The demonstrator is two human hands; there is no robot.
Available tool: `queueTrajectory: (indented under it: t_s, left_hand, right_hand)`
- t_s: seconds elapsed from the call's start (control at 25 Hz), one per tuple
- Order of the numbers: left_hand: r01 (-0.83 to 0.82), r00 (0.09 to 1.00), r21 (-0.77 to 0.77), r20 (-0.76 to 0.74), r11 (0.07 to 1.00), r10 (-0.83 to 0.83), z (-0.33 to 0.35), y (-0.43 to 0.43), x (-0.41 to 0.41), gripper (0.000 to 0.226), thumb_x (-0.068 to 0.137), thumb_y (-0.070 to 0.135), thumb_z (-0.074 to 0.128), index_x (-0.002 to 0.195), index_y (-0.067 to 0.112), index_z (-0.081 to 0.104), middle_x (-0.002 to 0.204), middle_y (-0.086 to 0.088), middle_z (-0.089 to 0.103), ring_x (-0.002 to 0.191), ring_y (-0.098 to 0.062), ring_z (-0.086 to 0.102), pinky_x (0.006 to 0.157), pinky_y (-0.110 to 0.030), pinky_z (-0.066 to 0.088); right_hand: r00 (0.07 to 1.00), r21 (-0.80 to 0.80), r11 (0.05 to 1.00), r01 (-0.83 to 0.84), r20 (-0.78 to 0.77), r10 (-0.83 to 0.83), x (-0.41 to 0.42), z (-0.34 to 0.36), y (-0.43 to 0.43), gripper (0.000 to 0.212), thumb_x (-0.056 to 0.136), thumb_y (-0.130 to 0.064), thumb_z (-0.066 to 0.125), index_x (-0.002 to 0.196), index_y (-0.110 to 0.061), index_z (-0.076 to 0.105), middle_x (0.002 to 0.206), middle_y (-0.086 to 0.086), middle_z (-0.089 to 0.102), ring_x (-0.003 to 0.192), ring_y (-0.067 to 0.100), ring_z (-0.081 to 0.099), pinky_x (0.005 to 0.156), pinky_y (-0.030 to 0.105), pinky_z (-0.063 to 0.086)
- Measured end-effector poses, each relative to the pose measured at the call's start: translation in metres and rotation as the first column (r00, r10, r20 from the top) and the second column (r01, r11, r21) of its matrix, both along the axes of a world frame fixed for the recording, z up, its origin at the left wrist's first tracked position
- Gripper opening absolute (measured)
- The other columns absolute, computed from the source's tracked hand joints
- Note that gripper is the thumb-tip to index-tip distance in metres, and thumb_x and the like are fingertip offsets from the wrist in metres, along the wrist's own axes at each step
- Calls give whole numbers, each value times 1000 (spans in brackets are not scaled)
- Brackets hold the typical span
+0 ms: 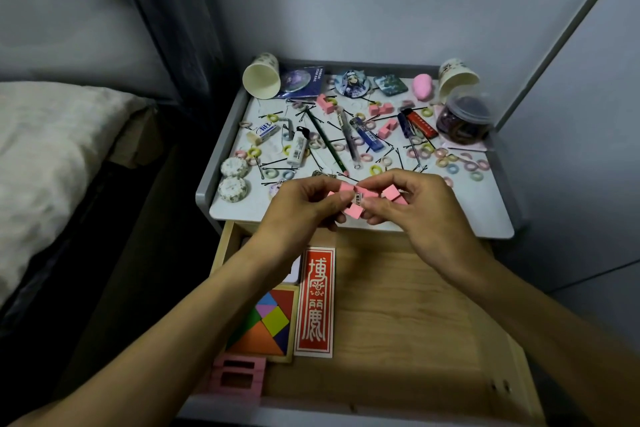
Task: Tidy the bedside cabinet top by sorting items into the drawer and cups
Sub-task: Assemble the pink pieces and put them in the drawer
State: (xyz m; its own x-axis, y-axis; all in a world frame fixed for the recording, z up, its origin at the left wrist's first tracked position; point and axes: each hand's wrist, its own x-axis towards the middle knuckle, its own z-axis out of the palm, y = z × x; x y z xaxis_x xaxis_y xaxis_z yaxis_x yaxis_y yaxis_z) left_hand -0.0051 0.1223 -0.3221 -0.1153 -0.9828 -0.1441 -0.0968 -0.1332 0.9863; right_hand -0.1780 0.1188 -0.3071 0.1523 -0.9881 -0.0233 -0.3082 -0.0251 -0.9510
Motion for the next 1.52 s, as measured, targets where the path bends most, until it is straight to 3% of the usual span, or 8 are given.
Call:
queueTrajectory:
  t_s: [0.2,0.36,0.48,0.72,1.12,1.24,1.4,1.52]
  left_hand:
    - [-22,1000,-51,3,998,22,1,1,1,18,91,8,62,105,3,73,83,-10,72,67,-9,59,62,-20,50]
    - [-17,1000,-43,7,999,18,0,3,2,20,90,6,63,107,4,73,80,-7,72,65,-10,59,61,-19,51]
    - [8,998,32,-70,999,-6,-1,1,0,24,95,4,54,114,-1,68,82,-11,71,66,-9,62,66,-18,54]
    - [26,979,122,-203,992,-1,-2,1,1,25,99,3,48,117,-3,63,86,-12,71,70,-13,65,73,-20,57]
    - [-18,980,124,-192,992,41,5,4,3,30,95,-1,54,122,8,64,97,-24,70,77,-26,71,76,-28,60]
    - [-21,986,104,-162,994,37,7,6,2,25,91,0,59,115,0,66,91,-22,72,70,-23,70,70,-26,60]
    - [-49,993,83,-105,995,58,9,7,3,18,88,0,64,105,-3,68,85,-20,73,65,-25,70,65,-27,60]
    - [-72,993,93,-82,993,80,11,7,3,14,88,0,63,101,-2,69,85,-21,73,62,-24,69,63,-26,60]
  right_hand:
    - [958,248,969,-18,283,-55,-3,-1,-3,10,91,-8,62,98,-8,70,84,9,74,74,19,71,62,23,55]
    - [942,360,929,-82,334,-47,-7,-3,-4,13,90,-5,63,101,-4,69,78,10,70,70,14,66,64,22,54]
    - [976,254,966,-54,219,-3,-6,-4,-2,12,88,-6,66,98,-10,71,77,7,71,71,15,66,70,25,57]
    - [996,21,999,-29,-82,30,-2,-5,0,17,88,-11,68,104,-14,71,80,3,72,67,14,69,63,28,57]
    - [998,14,998,-60,-35,60,-2,-9,0,19,88,-8,67,105,-17,69,76,6,73,65,19,71,65,32,60]
    - [994,1,996,-95,-51,95,-1,-9,0,19,88,-8,67,105,-15,70,73,7,72,65,20,71,64,33,60]
    - [988,-8,993,-120,-94,119,2,-8,3,18,88,-14,68,106,-18,69,71,8,71,58,22,69,54,31,57]
    - [986,-18,999,-41,-165,37,2,-6,3,17,87,-25,69,103,-25,67,72,-2,71,52,15,63,48,22,49]
